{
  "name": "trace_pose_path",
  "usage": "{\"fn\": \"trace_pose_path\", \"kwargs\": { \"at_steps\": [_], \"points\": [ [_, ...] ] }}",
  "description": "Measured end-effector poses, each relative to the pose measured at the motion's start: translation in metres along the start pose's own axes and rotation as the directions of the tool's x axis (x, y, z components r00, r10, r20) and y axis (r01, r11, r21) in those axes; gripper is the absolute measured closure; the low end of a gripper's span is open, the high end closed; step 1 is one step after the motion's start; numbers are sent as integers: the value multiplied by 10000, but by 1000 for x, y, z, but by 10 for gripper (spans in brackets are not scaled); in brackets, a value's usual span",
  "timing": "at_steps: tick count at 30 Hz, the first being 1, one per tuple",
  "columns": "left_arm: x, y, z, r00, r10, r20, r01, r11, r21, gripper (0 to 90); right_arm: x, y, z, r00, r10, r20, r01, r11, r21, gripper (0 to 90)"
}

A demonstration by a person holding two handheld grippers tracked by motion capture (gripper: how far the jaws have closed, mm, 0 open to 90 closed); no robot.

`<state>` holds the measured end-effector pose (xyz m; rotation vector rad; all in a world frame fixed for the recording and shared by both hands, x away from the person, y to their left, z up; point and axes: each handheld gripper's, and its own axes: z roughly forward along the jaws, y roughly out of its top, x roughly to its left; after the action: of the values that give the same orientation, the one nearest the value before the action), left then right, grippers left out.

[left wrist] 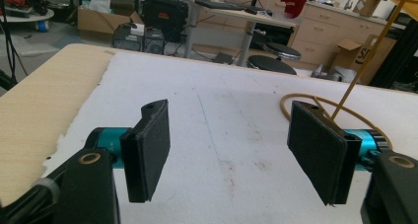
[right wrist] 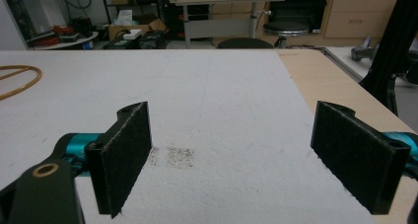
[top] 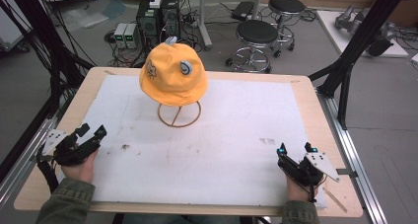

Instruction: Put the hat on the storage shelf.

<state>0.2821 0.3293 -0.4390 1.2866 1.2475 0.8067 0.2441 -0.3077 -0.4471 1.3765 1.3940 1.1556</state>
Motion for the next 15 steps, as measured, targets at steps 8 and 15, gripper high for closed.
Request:
{"fn": "trace_pose_path", "kwargs": {
  "at_steps": [8,15],
  "points": [
    [0,0,1,10000,-7,48,7,10000,15,330,1,1,-1,10000,2,-10,-2,10000,-1,145],
    [0,0,1,10000,-7,60,7,10000,13,330,3,3,-3,9999,-133,-55,132,9999,-111,145]
  ]
}}
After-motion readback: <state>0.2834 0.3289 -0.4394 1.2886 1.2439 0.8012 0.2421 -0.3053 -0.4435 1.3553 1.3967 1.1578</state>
